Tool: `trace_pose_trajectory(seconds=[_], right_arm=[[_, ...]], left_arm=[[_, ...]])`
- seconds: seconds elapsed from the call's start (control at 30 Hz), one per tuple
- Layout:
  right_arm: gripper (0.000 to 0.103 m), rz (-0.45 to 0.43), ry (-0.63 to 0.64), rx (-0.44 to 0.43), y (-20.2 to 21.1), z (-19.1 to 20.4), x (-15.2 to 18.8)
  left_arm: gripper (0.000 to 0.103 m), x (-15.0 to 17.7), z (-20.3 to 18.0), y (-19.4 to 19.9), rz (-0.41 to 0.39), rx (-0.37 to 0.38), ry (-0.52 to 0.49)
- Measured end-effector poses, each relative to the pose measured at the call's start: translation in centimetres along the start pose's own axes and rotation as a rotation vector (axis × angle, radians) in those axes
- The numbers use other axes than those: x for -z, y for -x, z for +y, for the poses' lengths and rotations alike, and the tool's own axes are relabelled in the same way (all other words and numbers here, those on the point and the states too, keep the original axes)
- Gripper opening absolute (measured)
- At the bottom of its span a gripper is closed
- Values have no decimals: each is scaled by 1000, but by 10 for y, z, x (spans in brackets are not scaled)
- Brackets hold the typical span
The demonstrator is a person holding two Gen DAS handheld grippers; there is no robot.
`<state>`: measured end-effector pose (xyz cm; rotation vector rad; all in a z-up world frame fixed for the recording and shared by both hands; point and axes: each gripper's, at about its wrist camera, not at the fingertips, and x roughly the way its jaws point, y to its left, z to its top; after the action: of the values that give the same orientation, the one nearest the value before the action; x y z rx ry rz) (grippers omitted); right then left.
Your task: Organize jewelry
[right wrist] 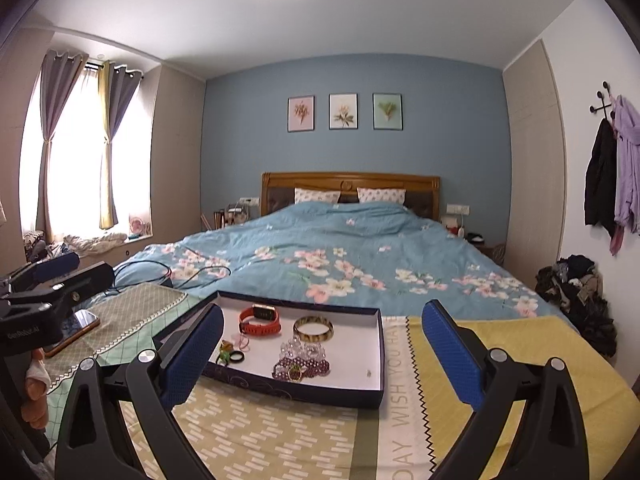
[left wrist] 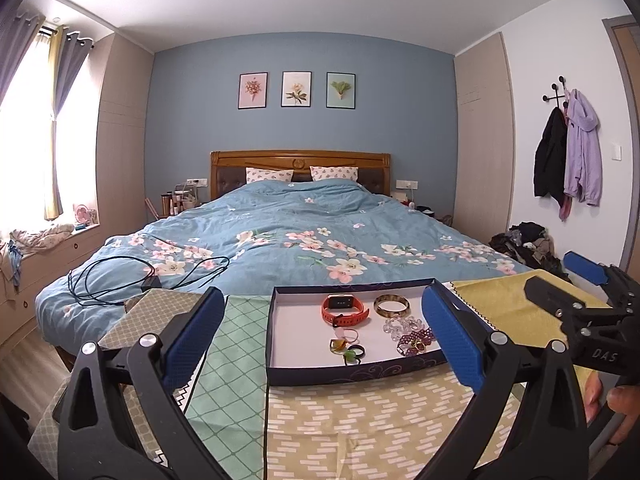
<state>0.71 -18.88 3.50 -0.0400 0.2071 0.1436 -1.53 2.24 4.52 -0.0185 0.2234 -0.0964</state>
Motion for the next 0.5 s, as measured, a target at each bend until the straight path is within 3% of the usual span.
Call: trace_pose_trajectory(seconds=[0.5], right_arm=[[96, -15, -5, -9, 5, 10, 3]], left_arm=[[97, -2, -8, 2, -15, -2, 28]])
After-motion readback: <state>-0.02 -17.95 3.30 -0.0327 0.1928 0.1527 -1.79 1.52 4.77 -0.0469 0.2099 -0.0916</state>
